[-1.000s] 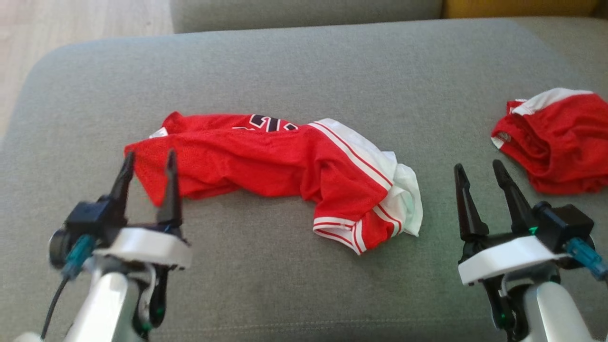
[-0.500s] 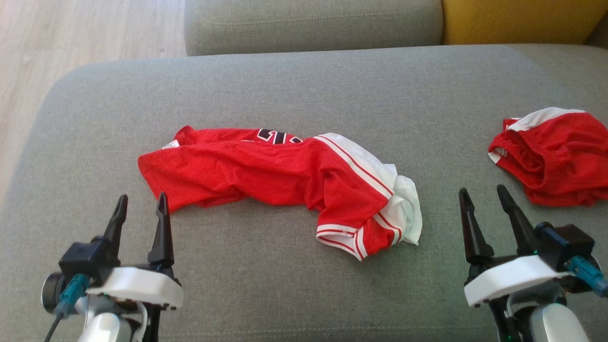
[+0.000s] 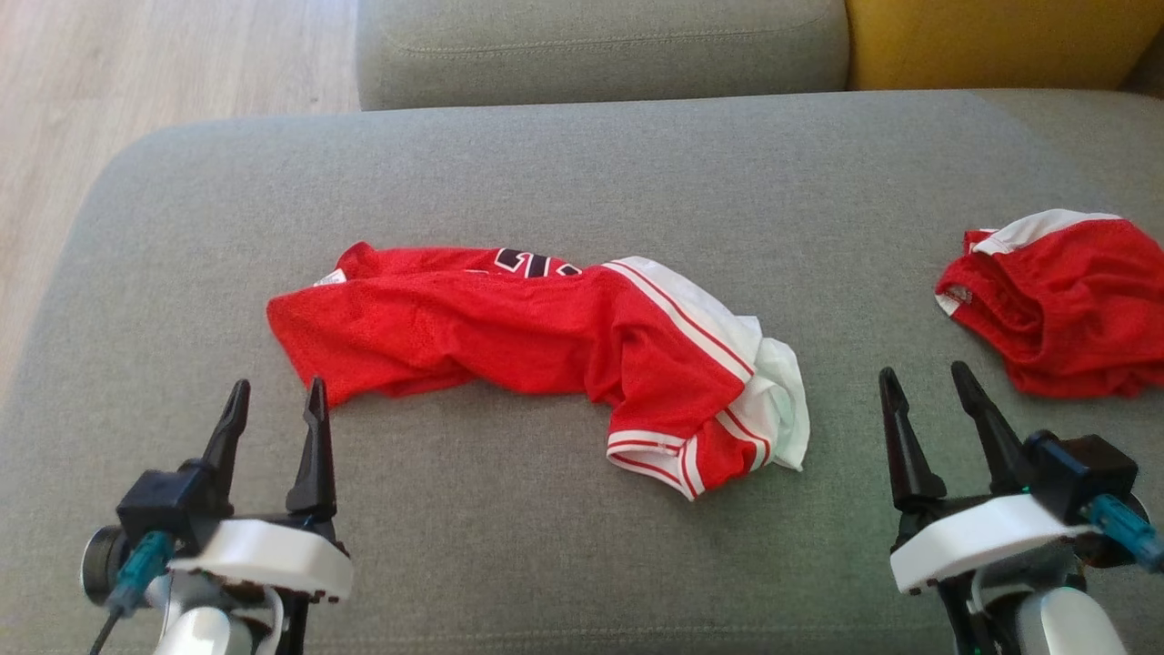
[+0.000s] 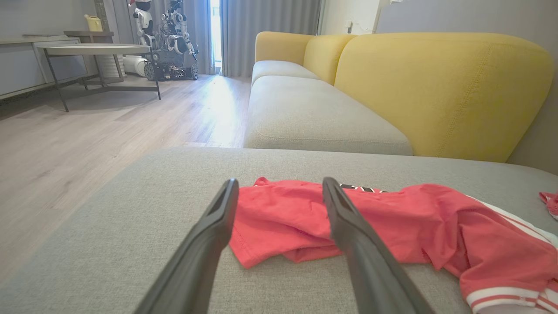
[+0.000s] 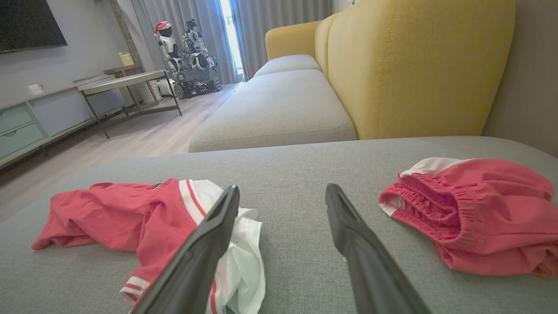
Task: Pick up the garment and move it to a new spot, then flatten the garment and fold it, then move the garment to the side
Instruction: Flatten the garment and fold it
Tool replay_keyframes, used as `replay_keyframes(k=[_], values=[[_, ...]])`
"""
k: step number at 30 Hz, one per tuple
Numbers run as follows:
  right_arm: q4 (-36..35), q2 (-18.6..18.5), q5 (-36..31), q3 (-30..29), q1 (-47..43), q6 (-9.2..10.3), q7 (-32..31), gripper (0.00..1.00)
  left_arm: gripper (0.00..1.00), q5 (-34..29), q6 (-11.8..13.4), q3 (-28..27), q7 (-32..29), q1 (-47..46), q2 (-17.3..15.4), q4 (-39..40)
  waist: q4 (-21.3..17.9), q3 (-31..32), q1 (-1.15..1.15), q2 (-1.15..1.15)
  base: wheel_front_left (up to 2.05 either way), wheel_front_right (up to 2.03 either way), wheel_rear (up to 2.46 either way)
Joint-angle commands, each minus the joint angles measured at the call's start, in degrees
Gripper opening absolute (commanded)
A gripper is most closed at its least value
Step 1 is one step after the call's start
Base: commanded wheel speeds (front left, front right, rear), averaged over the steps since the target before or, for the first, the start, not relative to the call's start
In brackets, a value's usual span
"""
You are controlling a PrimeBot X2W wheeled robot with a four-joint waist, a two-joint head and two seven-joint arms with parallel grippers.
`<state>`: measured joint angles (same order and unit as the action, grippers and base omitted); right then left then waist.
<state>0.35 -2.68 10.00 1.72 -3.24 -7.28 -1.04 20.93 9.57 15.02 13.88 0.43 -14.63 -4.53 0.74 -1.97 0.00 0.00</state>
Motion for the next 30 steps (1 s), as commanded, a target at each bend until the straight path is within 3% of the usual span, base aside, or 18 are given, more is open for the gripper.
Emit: replay_keyframes(k=[1, 17, 30], values=[[-2.38, -0.20, -0.13, 1.33, 1.33, -0.21, -0.06, 1.00, 1.00, 0.39, 0.09, -1.80, 0.15, -2.15, -1.73, 2.11, 0.00, -0.03, 0.00, 0.00, 0.00, 0.00, 0.00], [-2.14, -0.20, 0.09, 1.38, 1.82, -0.21, -0.09, 1.00, 1.00, -0.39, 0.44, -0.66, -0.30, -3.43, -2.53, 2.59, 0.44, -1.08, 0.00, 0.00, 0.00, 0.00, 0.00], [2.71, -0.20, 4.21, 9.02, 6.66, -0.21, -8.52, 1.00, 1.00, -0.51, -1.12, 1.27, 0.17, -7.77, -1.18, 1.68, 5.87, -6.18, 0.00, 0.00, 0.00, 0.00, 0.00]])
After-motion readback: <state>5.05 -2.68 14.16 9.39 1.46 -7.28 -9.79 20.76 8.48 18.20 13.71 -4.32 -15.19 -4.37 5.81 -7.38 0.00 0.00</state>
